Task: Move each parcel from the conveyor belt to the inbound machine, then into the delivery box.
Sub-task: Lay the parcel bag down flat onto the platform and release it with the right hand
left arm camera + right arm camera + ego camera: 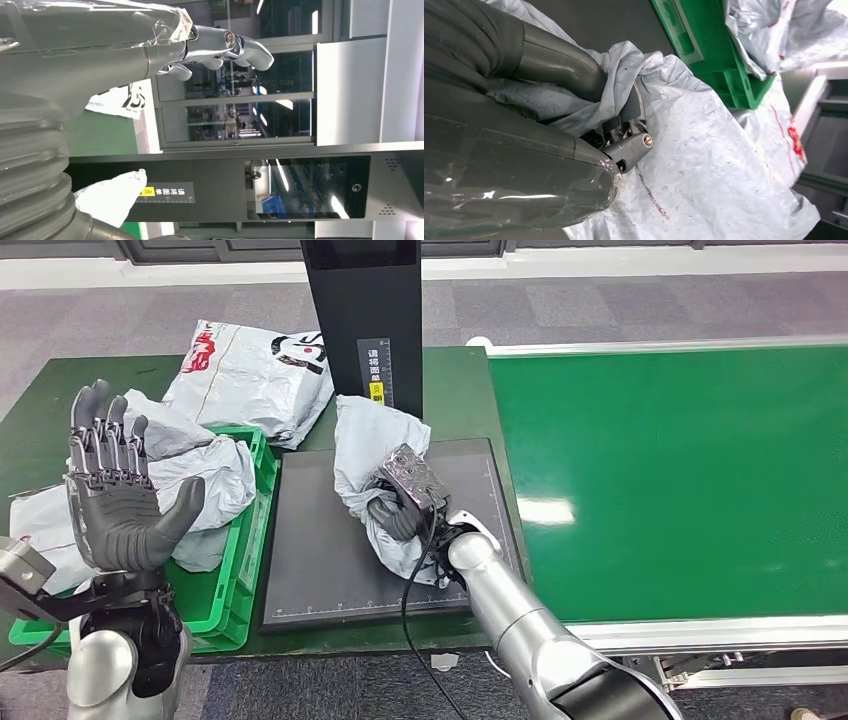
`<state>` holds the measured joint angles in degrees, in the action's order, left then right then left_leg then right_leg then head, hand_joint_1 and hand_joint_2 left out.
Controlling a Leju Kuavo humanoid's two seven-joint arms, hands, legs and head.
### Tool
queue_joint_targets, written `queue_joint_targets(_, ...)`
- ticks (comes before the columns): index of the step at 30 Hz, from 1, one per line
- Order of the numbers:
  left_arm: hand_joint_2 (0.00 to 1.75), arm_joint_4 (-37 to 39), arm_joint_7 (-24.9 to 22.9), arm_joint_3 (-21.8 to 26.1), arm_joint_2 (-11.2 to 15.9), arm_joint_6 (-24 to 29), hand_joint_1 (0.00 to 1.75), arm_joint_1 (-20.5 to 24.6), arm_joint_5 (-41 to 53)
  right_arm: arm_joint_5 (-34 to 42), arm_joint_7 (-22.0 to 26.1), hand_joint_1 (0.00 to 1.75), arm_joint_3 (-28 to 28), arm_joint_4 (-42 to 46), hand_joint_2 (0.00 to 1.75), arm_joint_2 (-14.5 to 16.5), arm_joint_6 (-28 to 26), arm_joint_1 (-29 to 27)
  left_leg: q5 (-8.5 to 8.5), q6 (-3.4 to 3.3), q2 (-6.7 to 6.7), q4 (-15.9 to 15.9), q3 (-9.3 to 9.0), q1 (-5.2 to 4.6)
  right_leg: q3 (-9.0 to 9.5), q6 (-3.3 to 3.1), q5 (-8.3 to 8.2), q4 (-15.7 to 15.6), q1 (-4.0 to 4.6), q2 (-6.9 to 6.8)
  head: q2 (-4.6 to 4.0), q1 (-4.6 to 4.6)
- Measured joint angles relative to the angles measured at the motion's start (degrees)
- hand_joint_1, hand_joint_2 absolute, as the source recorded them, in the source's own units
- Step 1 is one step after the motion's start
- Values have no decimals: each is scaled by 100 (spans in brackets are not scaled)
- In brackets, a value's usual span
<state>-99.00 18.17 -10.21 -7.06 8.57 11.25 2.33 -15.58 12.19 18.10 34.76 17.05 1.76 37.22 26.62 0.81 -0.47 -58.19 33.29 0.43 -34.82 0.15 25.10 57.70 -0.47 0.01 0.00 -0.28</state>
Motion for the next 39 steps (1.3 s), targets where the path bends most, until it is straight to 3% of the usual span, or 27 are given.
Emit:
queue_joint_targets(11, 175, 200, -78, -60, -27, -1, 0, 290, -77, 139, -56, 175, 224, -604, 175, 234, 161, 64, -1, 1, 2, 0, -1, 0, -2, 0, 0, 0, 2, 2, 0, 0)
queue_joint_targets(12, 175, 221, -90, -80, -33, -2, 0, 328, -79, 172, -79, 141, 258, -643, 175, 261, 178, 61, -1, 1, 3, 0, -1, 0, -3, 0, 0, 0, 2, 3, 0, 0)
queue_joint_targets(15, 175, 306, -113, -128, -43, -2, 0, 420, -80, 432, -159, 10, 427, -730, 175, 324, 209, 39, 0, 1, 5, 0, 0, 1, -5, -1, 0, 0, 3, 7, 0, 0)
queue_joint_targets(16, 175, 342, -116, -144, -46, -4, 0, 444, -80, 532, -171, 0, 495, -753, 175, 338, 217, 31, 0, 1, 6, 0, 0, 1, -5, -1, 0, 0, 3, 8, 0, 0)
queue_joint_targets(39, 175, 783, -93, -247, -94, -33, 0, 698, -83, 767, -68, 0, 782, -877, 175, 370, 549, 50, 0, 1, 7, 0, 1, 1, -7, -1, -1, 0, 2, 10, 0, 0)
